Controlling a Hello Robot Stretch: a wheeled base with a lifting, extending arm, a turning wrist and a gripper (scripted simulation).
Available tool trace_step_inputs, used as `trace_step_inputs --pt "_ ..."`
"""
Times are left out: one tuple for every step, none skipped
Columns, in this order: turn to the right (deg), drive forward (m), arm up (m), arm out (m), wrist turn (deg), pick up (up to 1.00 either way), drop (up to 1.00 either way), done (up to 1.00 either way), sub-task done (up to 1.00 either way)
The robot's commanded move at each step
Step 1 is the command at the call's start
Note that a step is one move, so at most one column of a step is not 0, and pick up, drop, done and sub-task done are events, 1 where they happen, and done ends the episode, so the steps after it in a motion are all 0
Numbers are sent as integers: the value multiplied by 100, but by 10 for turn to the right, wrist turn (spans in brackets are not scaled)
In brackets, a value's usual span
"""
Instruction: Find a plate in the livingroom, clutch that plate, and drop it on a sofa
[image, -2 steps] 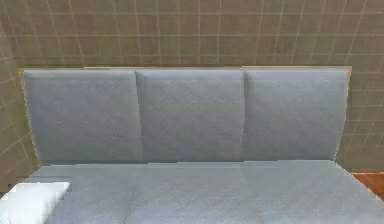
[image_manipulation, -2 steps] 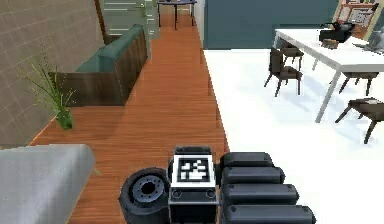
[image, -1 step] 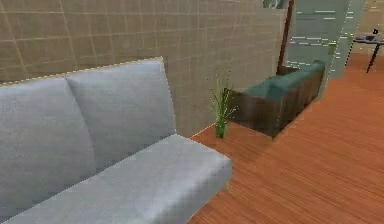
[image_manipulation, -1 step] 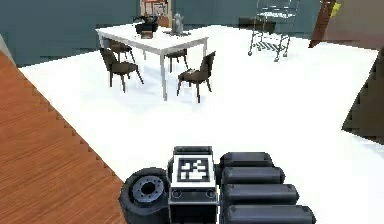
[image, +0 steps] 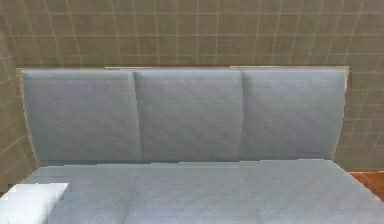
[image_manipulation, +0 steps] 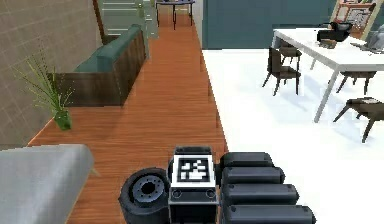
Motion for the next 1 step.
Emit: trace_step_inputs --pt "-390 0 0 0 0 0 0 0 0"
